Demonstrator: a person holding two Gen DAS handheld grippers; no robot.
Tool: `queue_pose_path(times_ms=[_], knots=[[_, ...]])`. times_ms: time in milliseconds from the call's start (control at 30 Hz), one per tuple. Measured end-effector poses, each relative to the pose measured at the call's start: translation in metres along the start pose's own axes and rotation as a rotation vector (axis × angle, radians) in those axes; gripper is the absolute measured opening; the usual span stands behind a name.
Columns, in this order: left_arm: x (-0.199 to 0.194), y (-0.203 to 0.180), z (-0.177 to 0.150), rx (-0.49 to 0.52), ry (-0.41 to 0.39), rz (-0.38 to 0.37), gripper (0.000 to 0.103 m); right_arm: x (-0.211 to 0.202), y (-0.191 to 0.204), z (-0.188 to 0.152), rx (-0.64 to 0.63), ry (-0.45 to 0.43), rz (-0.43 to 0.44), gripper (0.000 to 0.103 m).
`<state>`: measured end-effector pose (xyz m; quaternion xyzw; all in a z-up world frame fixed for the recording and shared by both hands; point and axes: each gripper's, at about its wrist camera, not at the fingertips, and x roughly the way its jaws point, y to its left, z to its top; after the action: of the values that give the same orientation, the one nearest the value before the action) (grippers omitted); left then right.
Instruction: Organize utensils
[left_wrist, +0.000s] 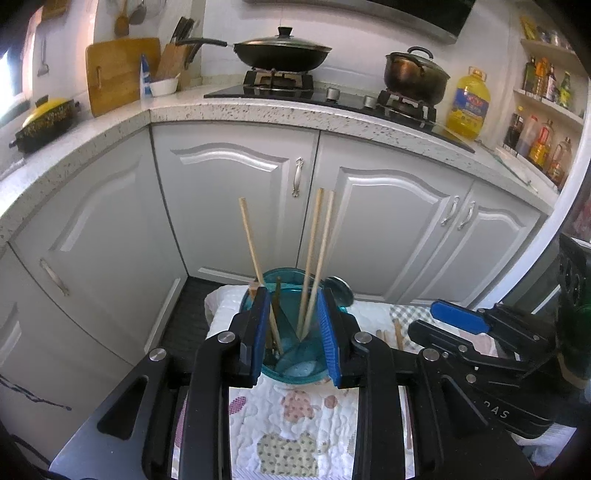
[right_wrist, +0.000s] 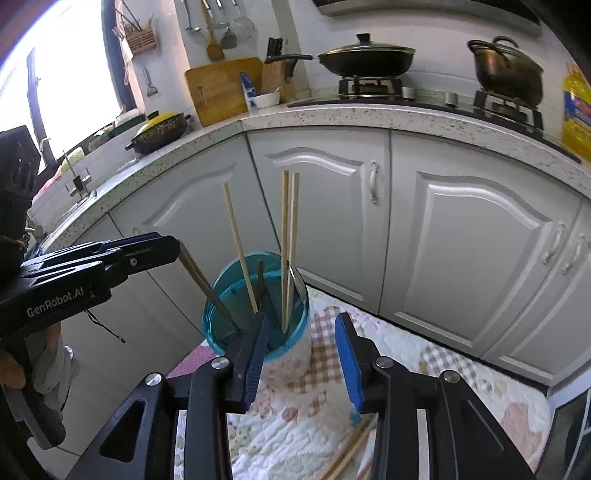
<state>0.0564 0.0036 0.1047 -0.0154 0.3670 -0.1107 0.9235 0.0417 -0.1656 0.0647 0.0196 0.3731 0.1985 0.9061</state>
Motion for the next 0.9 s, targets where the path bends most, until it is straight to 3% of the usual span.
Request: queue_pose_path(times_ms=[333, 667, 900], knots=[[-0.016, -0.043, -0.022, 0.035, -0.015, -0.038, 0.026, -0.041, -0.014, -0.032, 0.080, -0.017, -0.085, 0.039], [-0.010, -0.088, -0.044, 0.058, 0.021, -0.089, 0.026, -0.077, -0.039, -0.062, 0.140, -0.007, -0.202, 0.040], [0.000, -0.109, -0.055, 0.077, 0.055, -0.120, 0.026, -0.084, -0.056, -0.078, 0.196, 0.000, -0.238, 0.042]])
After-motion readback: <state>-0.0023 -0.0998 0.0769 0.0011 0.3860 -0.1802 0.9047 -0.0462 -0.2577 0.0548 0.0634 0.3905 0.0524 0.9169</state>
